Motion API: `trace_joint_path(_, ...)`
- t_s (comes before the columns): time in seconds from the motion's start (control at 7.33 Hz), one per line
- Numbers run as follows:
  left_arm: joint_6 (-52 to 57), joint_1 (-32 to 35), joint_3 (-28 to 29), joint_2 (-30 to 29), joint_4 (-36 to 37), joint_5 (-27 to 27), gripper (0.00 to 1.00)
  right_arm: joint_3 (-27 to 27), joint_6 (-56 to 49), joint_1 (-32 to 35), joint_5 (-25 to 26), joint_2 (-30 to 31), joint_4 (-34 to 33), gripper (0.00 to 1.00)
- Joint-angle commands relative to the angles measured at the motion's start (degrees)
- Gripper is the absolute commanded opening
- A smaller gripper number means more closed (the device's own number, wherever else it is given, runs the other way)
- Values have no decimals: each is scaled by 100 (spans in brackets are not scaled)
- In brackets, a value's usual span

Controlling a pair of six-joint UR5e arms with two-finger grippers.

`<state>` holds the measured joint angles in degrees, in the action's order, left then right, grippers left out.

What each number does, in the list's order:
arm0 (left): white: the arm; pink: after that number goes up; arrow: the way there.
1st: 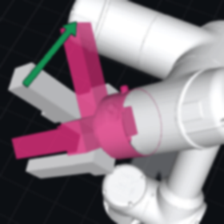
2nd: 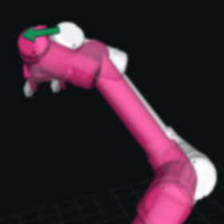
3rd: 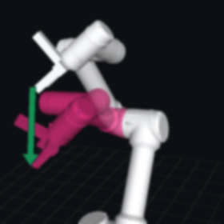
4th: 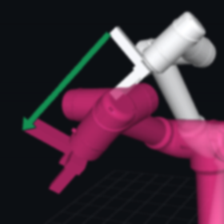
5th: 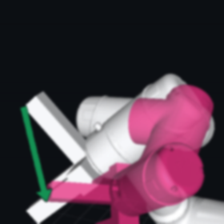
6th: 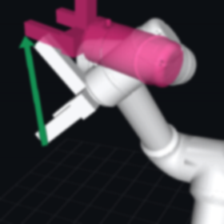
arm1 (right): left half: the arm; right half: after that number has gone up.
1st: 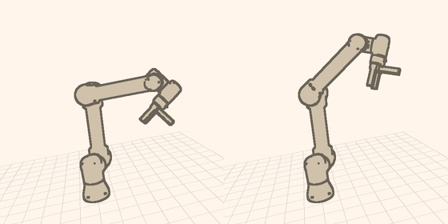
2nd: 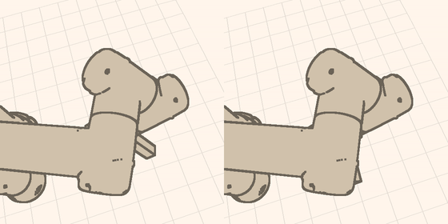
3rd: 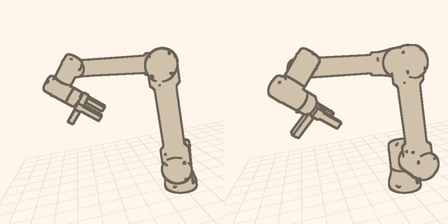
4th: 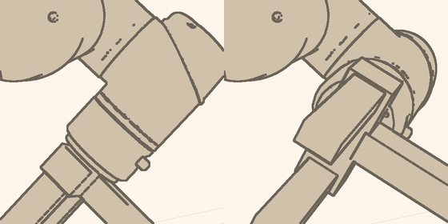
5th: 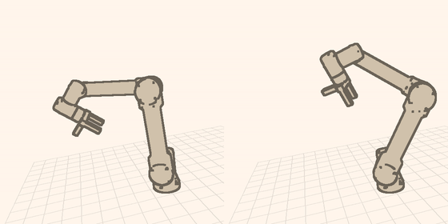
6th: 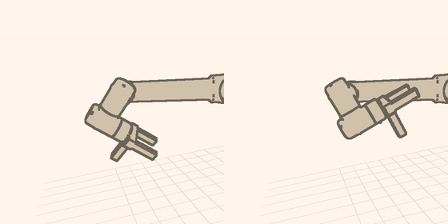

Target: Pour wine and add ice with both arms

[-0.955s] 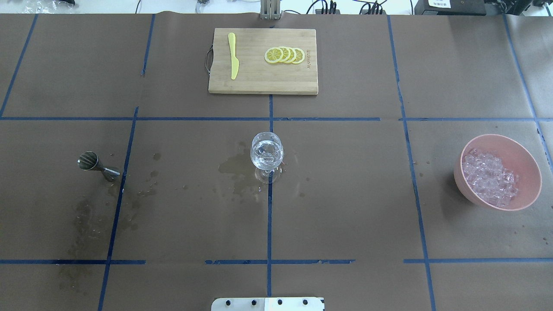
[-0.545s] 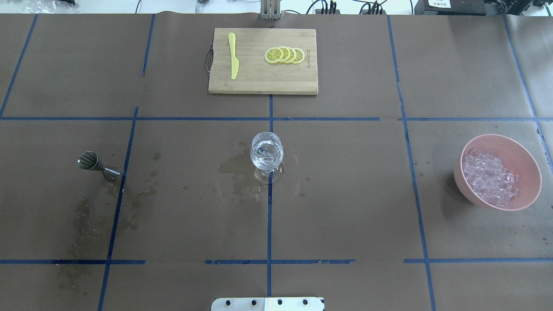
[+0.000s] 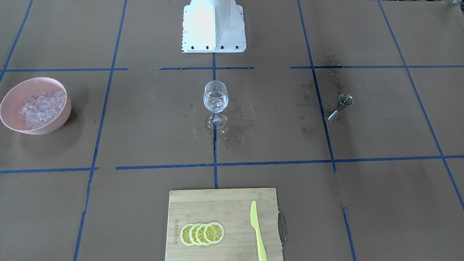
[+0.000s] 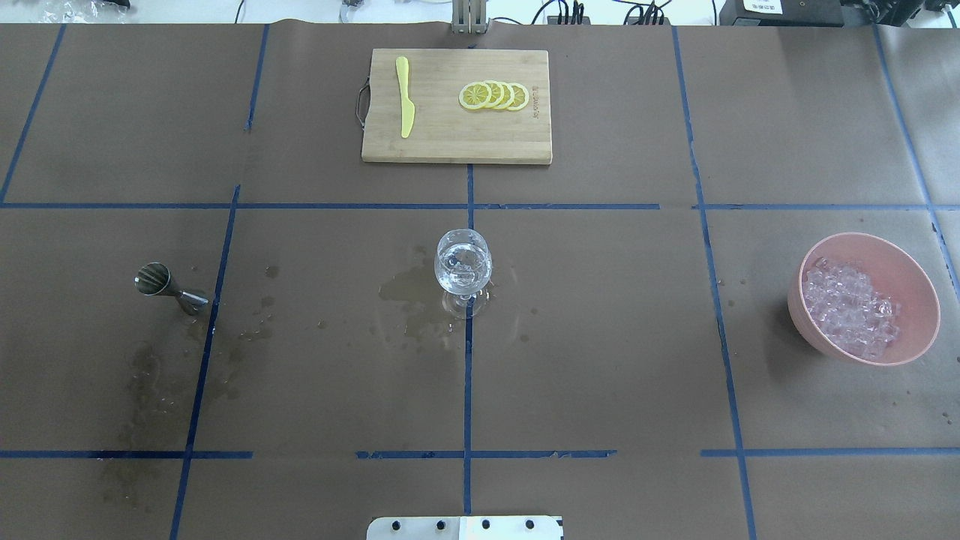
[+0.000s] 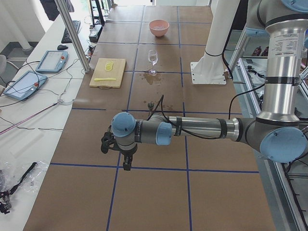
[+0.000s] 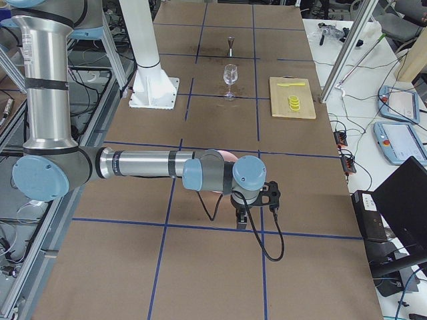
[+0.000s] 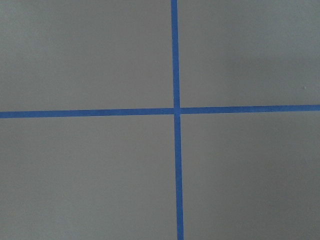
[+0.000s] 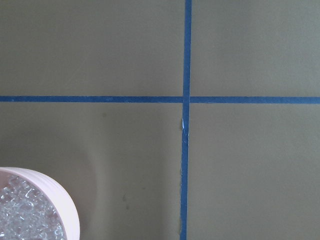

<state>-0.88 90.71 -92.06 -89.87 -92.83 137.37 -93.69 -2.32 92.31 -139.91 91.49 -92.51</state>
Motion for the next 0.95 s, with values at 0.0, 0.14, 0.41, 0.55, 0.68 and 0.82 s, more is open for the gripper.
trace_joint_path(0.0, 0, 0, -5, 5, -33, 0, 100, 34, 3, 6, 236, 149, 391, 100)
trace_joint_path(0.14, 9, 0, -5, 5, -33, 0, 100, 35, -5, 6, 236, 150, 400, 100)
trace_joint_path(0.41, 9, 0, -5, 5, -33, 0, 100, 26, 12, 24, 236, 123, 409, 100)
trace_joint_path(0.55, 9, 0, -14, 5, -33, 0, 100, 0, 21, 33, 218, 97, 409, 100)
trace_joint_path(0.68, 9, 0, -14, 5, -33, 0, 100, -18, 30, 33, 192, 88, 409, 100)
trace_joint_path(0.82, 0, 0, -22, -12, -33, 0, 100, -53, 30, 24, 183, 36, 418, 100)
